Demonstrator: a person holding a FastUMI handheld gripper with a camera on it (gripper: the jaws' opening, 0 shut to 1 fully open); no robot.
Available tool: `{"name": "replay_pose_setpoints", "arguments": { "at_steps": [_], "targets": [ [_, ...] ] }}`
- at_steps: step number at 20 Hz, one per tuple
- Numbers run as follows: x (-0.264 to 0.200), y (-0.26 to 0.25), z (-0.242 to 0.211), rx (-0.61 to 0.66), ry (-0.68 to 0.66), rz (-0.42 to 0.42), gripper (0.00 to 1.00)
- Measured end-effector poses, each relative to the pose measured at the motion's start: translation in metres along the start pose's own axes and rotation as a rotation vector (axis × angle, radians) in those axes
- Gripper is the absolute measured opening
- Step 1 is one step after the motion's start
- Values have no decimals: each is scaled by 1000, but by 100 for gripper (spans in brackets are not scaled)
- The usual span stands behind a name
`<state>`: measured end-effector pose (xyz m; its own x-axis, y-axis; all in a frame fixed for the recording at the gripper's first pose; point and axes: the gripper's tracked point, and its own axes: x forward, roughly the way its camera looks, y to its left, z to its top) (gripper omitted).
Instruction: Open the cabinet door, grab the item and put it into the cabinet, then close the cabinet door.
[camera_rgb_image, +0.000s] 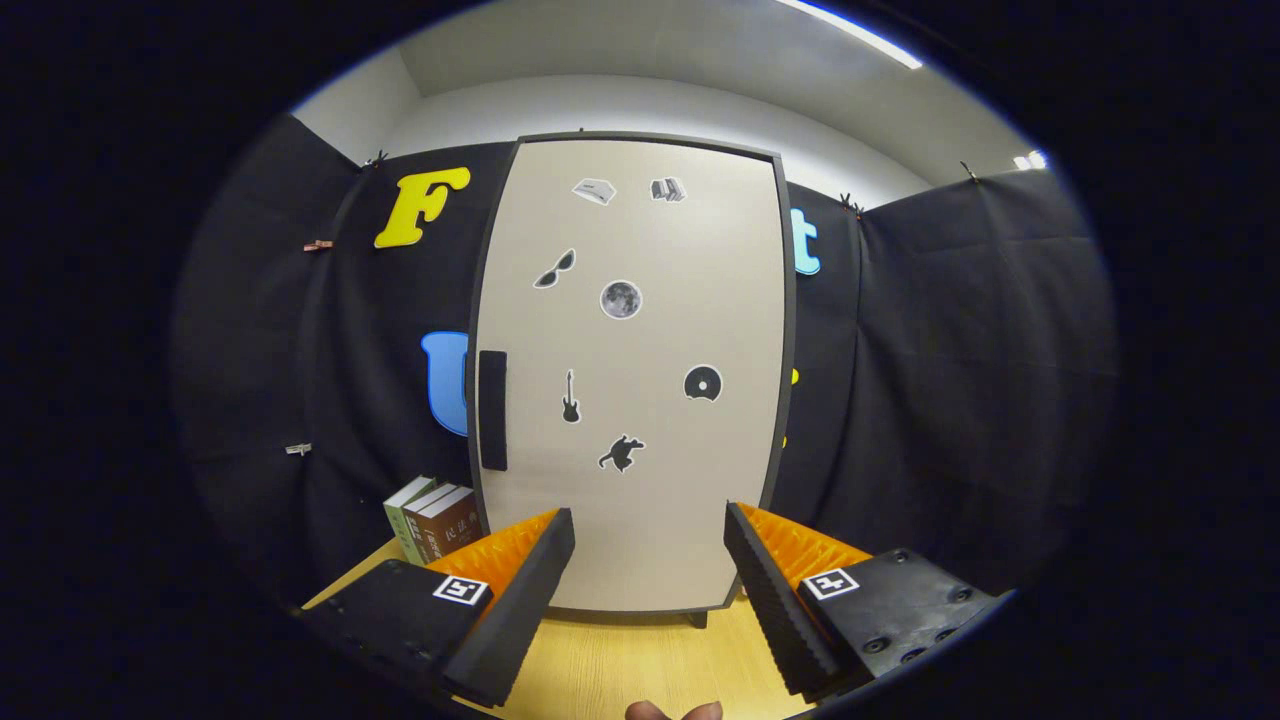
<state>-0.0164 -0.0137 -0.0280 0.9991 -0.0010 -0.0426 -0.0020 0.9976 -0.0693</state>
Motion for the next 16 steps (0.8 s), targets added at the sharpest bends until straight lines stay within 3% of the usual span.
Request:
{"name": "replay_pose_setpoints", "arguments": {
  "at_steps": [16],
  "targets": [
    [32,-11,-3,4,-20,64,98]
  ]
}}
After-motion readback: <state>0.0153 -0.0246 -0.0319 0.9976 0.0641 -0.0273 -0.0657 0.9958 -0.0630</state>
